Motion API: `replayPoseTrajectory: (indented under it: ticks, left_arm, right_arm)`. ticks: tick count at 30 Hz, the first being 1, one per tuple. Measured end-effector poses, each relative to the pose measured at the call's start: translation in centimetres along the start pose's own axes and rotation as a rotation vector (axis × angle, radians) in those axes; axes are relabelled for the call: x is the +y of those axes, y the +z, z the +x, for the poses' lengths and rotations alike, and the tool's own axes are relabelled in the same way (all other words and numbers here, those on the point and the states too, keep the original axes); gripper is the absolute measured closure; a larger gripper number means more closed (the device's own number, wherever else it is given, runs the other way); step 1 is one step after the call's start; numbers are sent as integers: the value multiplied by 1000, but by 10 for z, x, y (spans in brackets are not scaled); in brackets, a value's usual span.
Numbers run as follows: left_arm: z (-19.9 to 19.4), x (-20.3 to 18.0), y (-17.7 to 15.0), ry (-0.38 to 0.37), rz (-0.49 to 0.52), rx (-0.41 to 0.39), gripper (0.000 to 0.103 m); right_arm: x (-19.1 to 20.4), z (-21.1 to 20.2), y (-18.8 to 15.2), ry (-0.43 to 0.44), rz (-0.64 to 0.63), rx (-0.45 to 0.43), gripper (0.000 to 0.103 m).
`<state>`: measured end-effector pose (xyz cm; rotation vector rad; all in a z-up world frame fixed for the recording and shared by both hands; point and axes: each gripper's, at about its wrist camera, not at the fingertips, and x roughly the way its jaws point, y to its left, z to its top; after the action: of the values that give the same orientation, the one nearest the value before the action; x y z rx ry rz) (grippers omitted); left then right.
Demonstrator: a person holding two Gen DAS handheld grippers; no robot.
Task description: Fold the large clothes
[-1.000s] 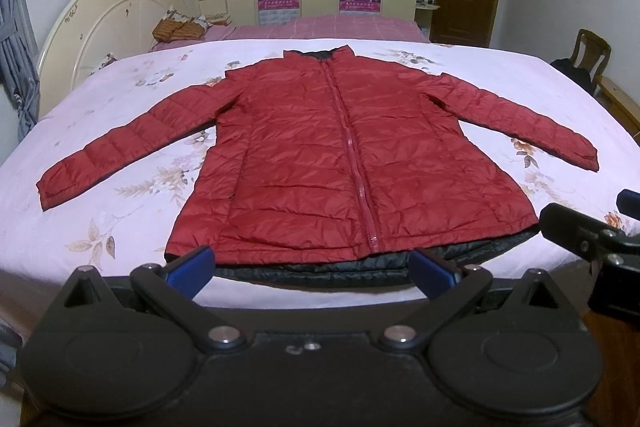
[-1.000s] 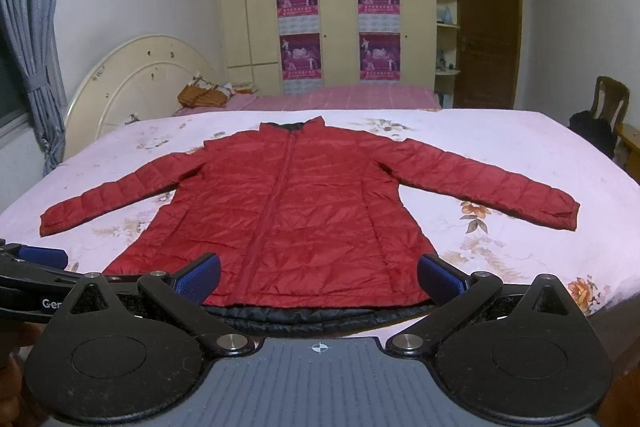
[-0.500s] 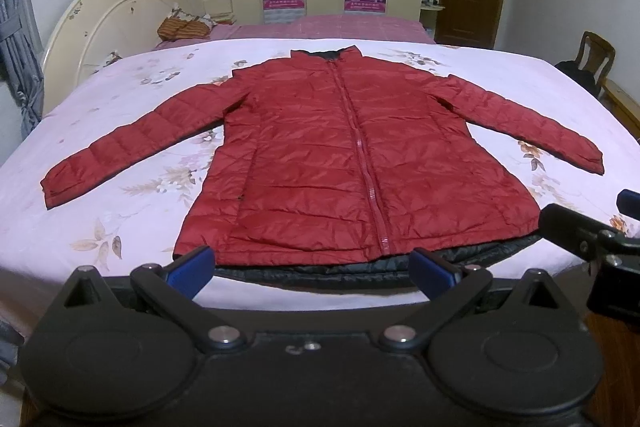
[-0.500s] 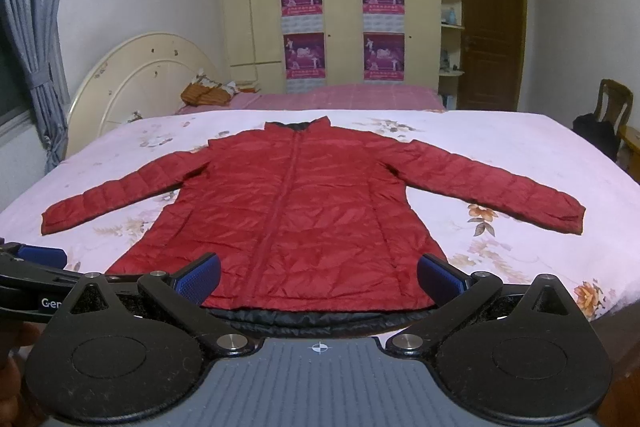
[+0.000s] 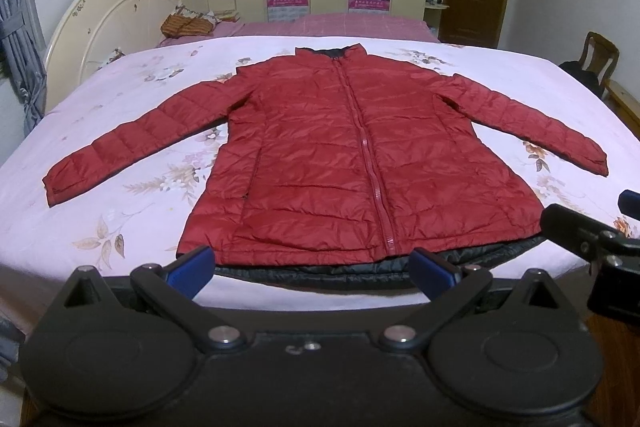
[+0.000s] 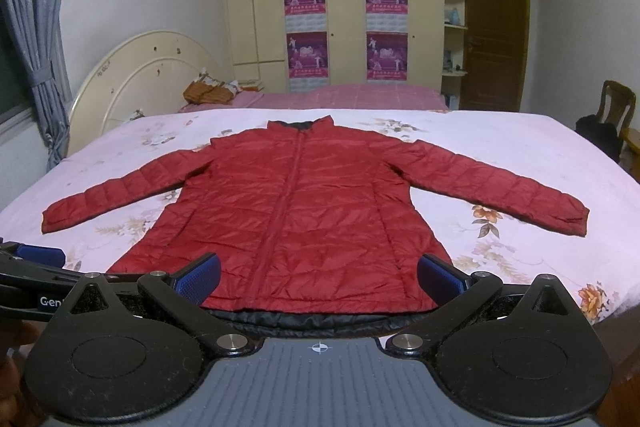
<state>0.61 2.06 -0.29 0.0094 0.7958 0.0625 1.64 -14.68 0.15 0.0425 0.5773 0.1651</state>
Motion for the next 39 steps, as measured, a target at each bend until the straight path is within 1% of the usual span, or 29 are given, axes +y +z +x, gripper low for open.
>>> replayPoseTrajectory:
  ticks: [11,22,30,39]
  left_arm:
    - [7,0,6,8,0,10,0]
    - [26,4,20,20,-5,26,0]
    - [50,11,38,23,-7,38,0]
    - [91,27,70,28,-5,47,0]
  right_arm:
    - [-4,9,1,-3,9,7,0]
    - [-16,28,9,-29,28,15,0]
    - [-19,52,22,-49,38,25,0]
    - [-20,95,40,-88,56,32,0]
